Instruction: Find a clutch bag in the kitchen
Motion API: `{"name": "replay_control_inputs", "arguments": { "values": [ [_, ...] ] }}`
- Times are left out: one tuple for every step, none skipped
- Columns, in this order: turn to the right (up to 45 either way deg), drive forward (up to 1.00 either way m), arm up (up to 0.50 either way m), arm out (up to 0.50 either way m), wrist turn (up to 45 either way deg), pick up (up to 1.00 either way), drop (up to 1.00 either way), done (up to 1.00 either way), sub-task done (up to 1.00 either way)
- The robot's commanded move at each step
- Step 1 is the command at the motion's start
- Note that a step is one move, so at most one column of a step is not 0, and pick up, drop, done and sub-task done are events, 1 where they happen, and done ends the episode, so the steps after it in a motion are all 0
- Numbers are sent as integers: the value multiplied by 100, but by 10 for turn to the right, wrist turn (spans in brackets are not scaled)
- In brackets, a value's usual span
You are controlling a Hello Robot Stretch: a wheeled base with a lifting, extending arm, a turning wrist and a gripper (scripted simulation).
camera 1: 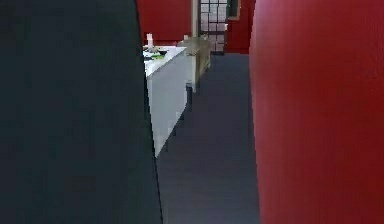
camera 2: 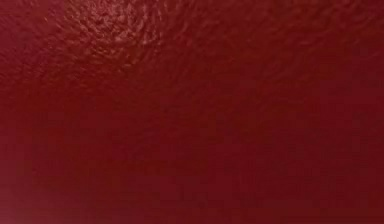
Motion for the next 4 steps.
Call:
{"name": "replay_control_inputs", "arguments": {
  "values": [
    [0,25,0,0,0,0,0,0,0],
    [120,0,0,0,0,0,0,0,0],
    [0,60,0,0,0,0,0,0,0],
    [-270,0,0,0,0,0,0,0,0]
  ]
}}
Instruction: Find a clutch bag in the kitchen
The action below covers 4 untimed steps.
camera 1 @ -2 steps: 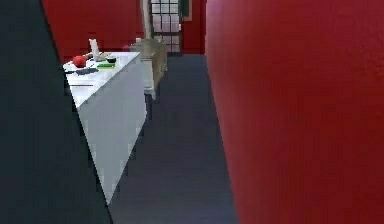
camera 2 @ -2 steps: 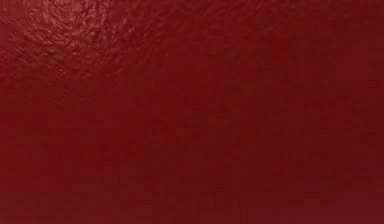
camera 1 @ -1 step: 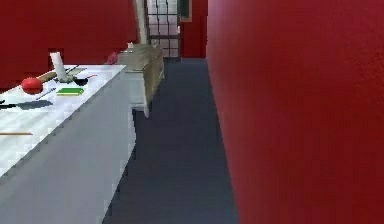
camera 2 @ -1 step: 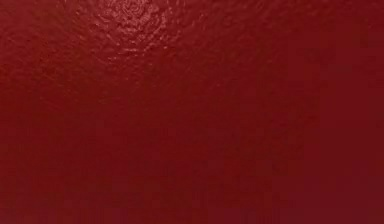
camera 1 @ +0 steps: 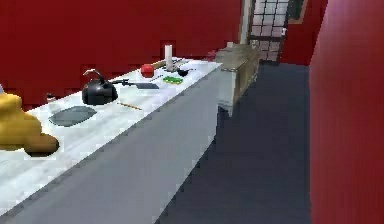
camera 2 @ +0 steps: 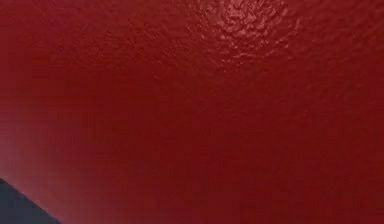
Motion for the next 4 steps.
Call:
{"name": "replay_control_inputs", "arguments": {
  "values": [
    [0,80,0,0,0,0,0,0,0],
    [-180,0,0,0,0,0,0,0,0],
    [0,100,0,0,0,0,0,0,0],
    [0,0,0,0,0,0,0,100,0]
  ]
}}
